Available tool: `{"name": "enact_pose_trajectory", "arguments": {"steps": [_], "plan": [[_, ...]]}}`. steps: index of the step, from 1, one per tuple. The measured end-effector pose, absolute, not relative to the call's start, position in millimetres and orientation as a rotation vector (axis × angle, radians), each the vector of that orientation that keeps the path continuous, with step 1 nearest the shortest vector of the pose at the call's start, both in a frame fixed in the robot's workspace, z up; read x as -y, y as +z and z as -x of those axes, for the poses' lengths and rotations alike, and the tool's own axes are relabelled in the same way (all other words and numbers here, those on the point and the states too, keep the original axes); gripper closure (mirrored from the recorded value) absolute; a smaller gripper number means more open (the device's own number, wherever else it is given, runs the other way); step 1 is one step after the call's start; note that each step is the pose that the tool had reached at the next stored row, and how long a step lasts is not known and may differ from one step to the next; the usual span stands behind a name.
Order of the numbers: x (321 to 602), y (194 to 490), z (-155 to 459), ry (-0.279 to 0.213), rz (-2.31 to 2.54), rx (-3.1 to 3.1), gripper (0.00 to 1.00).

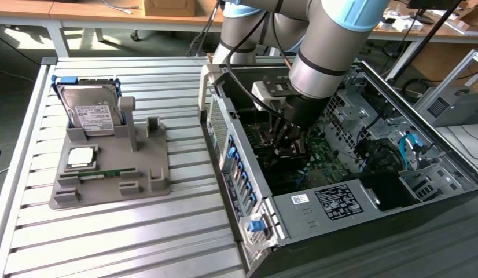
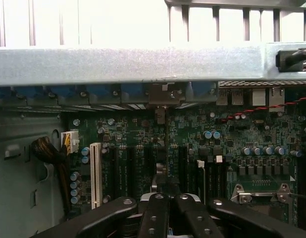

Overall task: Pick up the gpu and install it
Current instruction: 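Press down on the gpu until it lock into place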

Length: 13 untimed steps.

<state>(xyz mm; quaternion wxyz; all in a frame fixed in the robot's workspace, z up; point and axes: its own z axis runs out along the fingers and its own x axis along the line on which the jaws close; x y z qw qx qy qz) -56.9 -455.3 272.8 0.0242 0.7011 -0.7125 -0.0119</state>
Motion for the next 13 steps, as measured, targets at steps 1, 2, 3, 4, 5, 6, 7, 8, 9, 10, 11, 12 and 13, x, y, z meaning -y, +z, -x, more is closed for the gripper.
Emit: {"name": "enact_pose_trajectory", "arguments": {"steps": [1, 2, 3, 4, 5, 6, 7, 8, 9, 10, 11, 12, 13], "plan": [[455.1, 272.8, 56.9, -0.037, -2.169, 2.205, 0.89], [454.5, 272.8, 57.0, -0.037, -2.169, 2.205, 0.89], [453.8, 272.7, 57.0, -0.037, -2.169, 2.205, 0.89], [452.8, 272.7, 57.0, -0.037, -2.170, 2.205, 0.89], [451.9, 272.6, 57.0, -0.037, -2.170, 2.204, 0.89], [450.7, 272.6, 57.0, -0.037, -2.170, 2.204, 0.89], [449.7, 272.6, 57.0, -0.037, -2.170, 2.204, 0.89], [448.3, 272.6, 56.9, -0.037, -2.171, 2.204, 0.89], [448.2, 272.6, 56.9, -0.037, -2.171, 2.204, 0.89], [448.2, 272.6, 56.9, -0.037, -2.171, 2.204, 0.89], [448.3, 272.6, 57.0, -0.037, -2.171, 2.204, 0.89], [448.5, 272.6, 57.1, -0.037, -2.171, 2.204, 0.89], [448.9, 272.6, 57.2, -0.037, -2.170, 2.204, 0.89]]}}
